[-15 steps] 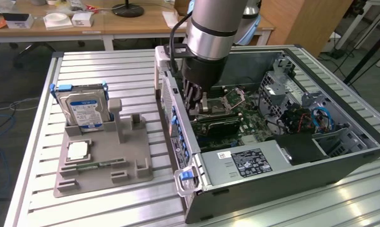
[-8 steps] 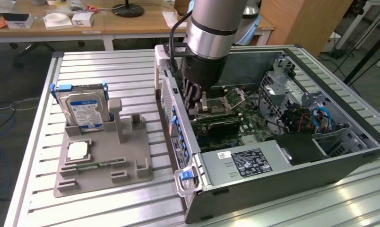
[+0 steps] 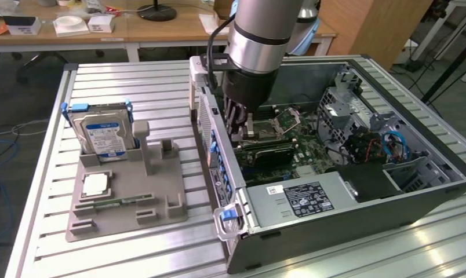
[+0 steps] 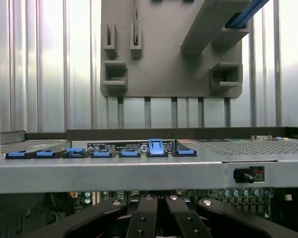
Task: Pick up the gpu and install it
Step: 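Press down on the gpu until it lock into place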
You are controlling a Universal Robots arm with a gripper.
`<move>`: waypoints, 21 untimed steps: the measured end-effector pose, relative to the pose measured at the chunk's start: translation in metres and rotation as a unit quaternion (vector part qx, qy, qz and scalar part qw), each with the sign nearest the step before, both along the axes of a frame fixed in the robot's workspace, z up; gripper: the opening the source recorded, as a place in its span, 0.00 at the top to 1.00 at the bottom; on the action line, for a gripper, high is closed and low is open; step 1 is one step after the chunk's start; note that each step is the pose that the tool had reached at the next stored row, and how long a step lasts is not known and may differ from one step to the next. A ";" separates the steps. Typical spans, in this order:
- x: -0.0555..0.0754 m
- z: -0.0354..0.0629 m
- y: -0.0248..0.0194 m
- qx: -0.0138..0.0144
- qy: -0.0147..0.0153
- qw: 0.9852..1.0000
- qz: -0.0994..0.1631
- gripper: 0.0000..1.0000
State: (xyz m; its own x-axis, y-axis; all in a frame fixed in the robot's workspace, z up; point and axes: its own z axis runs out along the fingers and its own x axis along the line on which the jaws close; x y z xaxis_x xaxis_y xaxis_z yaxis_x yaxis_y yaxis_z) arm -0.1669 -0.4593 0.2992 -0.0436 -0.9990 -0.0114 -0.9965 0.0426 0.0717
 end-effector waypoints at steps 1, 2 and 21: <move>0.000 -0.0005 0.0000 0.000 0.000 1.000 0.000 0.89; 0.000 -0.0009 0.0000 0.000 0.000 1.000 0.000 0.89; 0.000 -0.0020 -0.0001 0.001 0.001 1.000 -0.002 0.89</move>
